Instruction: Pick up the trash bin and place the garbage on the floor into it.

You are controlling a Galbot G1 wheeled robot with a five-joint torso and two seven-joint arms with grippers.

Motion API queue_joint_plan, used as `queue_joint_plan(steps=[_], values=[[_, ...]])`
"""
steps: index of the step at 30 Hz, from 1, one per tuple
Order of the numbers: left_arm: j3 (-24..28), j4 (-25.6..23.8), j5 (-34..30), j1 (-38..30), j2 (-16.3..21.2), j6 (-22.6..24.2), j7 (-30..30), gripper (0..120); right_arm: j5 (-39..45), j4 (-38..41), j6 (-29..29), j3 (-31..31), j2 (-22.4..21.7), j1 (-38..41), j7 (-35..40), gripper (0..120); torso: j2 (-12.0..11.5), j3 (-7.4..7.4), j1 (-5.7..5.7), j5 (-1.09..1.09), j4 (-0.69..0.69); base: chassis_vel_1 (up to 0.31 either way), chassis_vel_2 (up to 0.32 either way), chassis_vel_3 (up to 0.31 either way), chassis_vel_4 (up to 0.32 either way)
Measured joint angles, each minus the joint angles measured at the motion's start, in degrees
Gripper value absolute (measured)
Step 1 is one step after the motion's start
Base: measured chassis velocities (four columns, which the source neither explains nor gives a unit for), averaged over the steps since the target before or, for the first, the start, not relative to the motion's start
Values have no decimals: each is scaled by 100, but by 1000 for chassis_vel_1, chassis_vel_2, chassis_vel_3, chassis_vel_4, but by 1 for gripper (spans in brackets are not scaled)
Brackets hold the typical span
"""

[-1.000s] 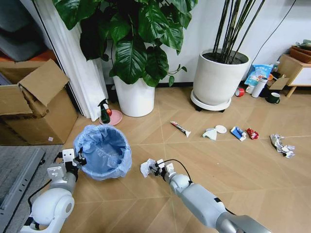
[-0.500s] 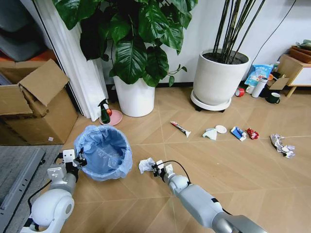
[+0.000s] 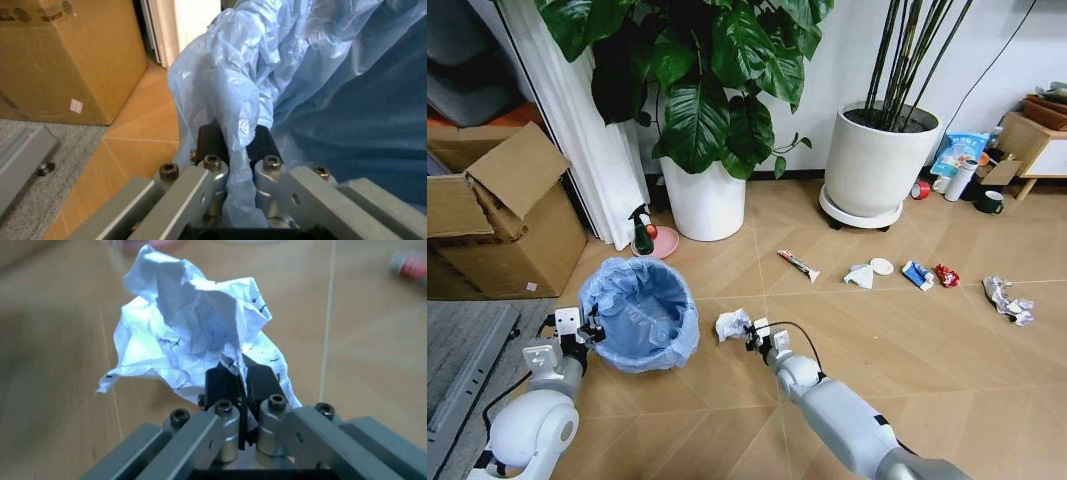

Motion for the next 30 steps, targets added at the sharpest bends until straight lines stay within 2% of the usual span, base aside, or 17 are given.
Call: queue_joint_plan(steps=[3, 8, 11, 13, 15, 16, 20, 24, 29, 30], values=[[31, 2, -106, -53, 77, 258, 2, 0, 203, 824, -89, 3, -318, 61, 156, 0, 0, 0, 0, -1, 0, 0, 0, 0, 0], [76, 64, -289, -144, 172, 452, 3, 0, 389, 1497, -155, -3, -604, 152, 285, 0, 0, 0, 0, 0, 0, 0, 0, 0, 0], [202, 216, -670, -393, 346, 748, 2, 0, 689, 2352, -273, 14, -993, 411, 454, 0, 0, 1, 0, 0, 0, 0, 0, 0, 0], [239, 237, -727, -456, 391, 797, 3, 0, 800, 2605, -320, -38, -1127, 502, 494, 0, 0, 0, 0, -1, 0, 0, 0, 0, 0], [322, 256, -846, -577, 486, 907, 2, 0, 1219, 3255, -482, -279, -1435, 698, 662, 0, 0, 0, 0, 1, -2, 0, 0, 0, 0], [322, 256, -846, -577, 486, 907, 2, 0, 1219, 3255, -482, -279, -1435, 698, 662, 0, 0, 0, 0, 1, -2, 0, 0, 0, 0], [465, 295, -970, -673, 662, 1094, 42, 0, 1794, 4108, -708, -813, -1664, 956, 926, 0, 0, 0, 0, 0, 1, 0, 0, 0, 0], [505, 346, -1033, -740, 747, 1211, 127, 0, 1997, 4409, -762, -1100, -1698, 1027, 1064, 0, 0, 0, 0, -1, 2, 0, 0, 0, 0], [491, 413, -1447, -884, 878, 1572, 91, 0, 2120, 4873, -830, -1864, -1884, 1048, 1158, 0, 0, 0, 0, -1, 0, 0, 0, 0, 0], [491, 413, -1447, -884, 878, 1572, 91, 0, 2120, 4873, -830, -1864, -1884, 1048, 1158, 0, 0, 0, 0, -1, 0, 0, 0, 0, 0]])
